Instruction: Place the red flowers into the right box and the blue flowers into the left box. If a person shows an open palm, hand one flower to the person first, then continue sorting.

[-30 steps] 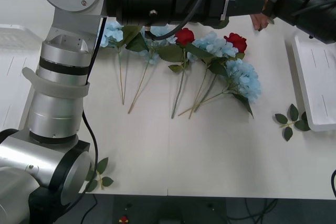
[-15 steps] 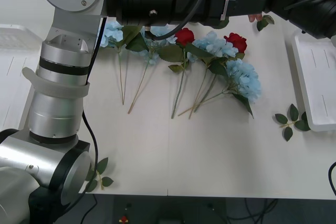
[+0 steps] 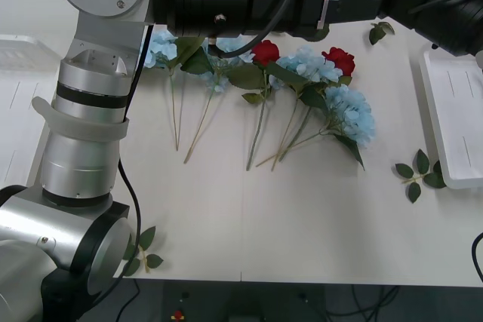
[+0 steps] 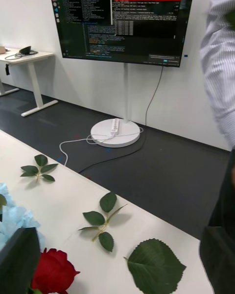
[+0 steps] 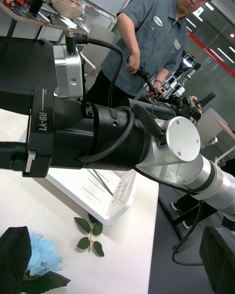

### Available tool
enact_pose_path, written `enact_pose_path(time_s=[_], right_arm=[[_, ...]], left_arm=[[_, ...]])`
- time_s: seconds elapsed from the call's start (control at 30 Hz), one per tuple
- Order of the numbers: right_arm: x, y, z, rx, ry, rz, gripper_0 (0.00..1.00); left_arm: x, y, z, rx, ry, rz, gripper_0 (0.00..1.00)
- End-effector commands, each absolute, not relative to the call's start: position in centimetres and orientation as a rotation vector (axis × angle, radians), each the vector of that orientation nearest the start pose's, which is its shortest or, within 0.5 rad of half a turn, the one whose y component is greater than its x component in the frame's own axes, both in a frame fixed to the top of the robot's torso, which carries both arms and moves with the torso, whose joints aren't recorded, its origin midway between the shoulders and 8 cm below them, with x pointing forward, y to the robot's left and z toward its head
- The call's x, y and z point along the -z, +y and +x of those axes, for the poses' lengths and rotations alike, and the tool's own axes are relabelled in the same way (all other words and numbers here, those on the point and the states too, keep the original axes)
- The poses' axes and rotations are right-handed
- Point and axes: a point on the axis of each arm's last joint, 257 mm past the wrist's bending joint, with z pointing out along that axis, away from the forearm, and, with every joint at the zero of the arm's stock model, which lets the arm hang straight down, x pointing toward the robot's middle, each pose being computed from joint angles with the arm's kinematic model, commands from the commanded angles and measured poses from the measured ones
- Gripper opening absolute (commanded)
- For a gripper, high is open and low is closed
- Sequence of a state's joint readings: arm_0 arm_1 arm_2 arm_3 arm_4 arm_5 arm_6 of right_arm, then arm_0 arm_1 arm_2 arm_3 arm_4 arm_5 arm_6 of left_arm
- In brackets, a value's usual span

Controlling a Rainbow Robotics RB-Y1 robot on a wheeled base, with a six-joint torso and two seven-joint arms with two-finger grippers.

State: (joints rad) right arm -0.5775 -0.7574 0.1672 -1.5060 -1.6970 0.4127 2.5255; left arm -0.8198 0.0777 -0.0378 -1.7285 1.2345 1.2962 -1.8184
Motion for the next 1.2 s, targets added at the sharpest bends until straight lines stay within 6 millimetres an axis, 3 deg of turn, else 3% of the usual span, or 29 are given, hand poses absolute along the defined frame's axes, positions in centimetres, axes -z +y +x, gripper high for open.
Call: enact_pose_path(time_s=[0.03,0.23,0.27,0.33,0.6,0.73,0.83,1.03,1.2], right_arm=[[-4.3,-18.6,61.4,-0.389,1.375,-0.572,1.00],[-2.3,-19.9,60.2,-0.464,1.444,-0.570,1.00],[-2.1,-20.1,60.0,-0.474,1.452,-0.568,1.00],[-1.2,-20.7,59.5,-0.497,1.479,-0.565,1.00],[3.2,-24.7,56.6,-0.483,1.605,-0.565,1.00],[5.1,-26.2,54.7,-0.505,1.675,-0.529,1.00],[6.0,-26.5,53.3,-0.544,1.716,-0.488,1.00],[8.5,-27.3,49.8,-0.669,1.830,-0.332,1.00],[10.7,-27.2,47.8,-0.817,1.982,-0.147,1.00]], left_arm=[[-6.7,-12.7,42.1,1.149,1.494,1.033,1.00],[-6.7,-12.7,42.1,1.149,1.494,1.033,1.00],[-4.5,-12.5,42.4,1.167,1.546,1.024,1.00],[-4.2,-12.3,42.5,1.170,1.552,1.015,1.00],[-6.1,-9.2,43.1,1.147,1.513,0.989,1.00],[-6.8,-7.7,44.2,1.140,1.604,0.920,1.00],[-6.5,-6.0,45.9,1.059,1.715,0.849,1.00],[-5.8,-0.6,50.0,0.835,2.009,0.547,1.00],[-2.4,4.5,51.7,0.645,2.233,0.309,1.00]])
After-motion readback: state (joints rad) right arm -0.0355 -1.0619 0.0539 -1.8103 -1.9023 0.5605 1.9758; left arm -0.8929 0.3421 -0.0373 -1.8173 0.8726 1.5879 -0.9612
